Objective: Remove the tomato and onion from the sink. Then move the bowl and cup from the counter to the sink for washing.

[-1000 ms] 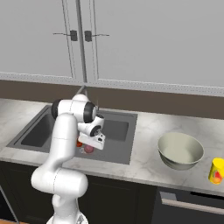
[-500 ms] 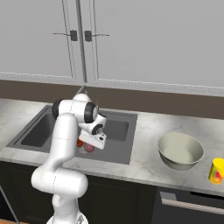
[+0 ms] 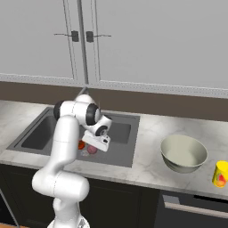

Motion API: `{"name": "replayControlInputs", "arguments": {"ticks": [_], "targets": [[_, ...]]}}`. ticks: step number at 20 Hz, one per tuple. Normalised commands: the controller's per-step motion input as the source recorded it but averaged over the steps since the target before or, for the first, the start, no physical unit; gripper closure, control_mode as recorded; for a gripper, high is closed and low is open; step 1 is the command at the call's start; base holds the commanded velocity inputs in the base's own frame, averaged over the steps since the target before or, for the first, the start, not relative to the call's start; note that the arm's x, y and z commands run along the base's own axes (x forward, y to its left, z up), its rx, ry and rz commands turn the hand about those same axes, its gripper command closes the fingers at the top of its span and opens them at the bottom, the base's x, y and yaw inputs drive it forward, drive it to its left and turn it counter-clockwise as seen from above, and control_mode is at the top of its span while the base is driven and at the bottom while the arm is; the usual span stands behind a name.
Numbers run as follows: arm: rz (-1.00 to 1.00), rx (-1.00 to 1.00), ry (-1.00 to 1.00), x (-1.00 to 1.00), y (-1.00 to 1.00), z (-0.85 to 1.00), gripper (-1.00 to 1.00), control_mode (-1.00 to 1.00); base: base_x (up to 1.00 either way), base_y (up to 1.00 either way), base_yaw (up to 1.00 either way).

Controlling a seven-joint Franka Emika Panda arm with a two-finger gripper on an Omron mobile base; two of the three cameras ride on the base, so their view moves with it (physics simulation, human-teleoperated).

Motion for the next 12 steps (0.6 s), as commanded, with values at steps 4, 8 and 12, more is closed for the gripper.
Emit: {"name": "replayControlInputs", "arguments": {"ticks": [4, 8, 12], "targets": [[0.00, 0.05, 0.00, -0.08, -0.10, 0.12, 1.00, -1.00, 0.00, 0.00, 0.00], [0.00, 0.05, 0.00, -0.14, -0.10, 0.12, 1.00, -1.00, 0.00, 0.00, 0.00], [0.00, 0.05, 0.00, -0.13, -0.11, 0.13, 1.00, -1.00, 0.00, 0.00, 0.00]]}}
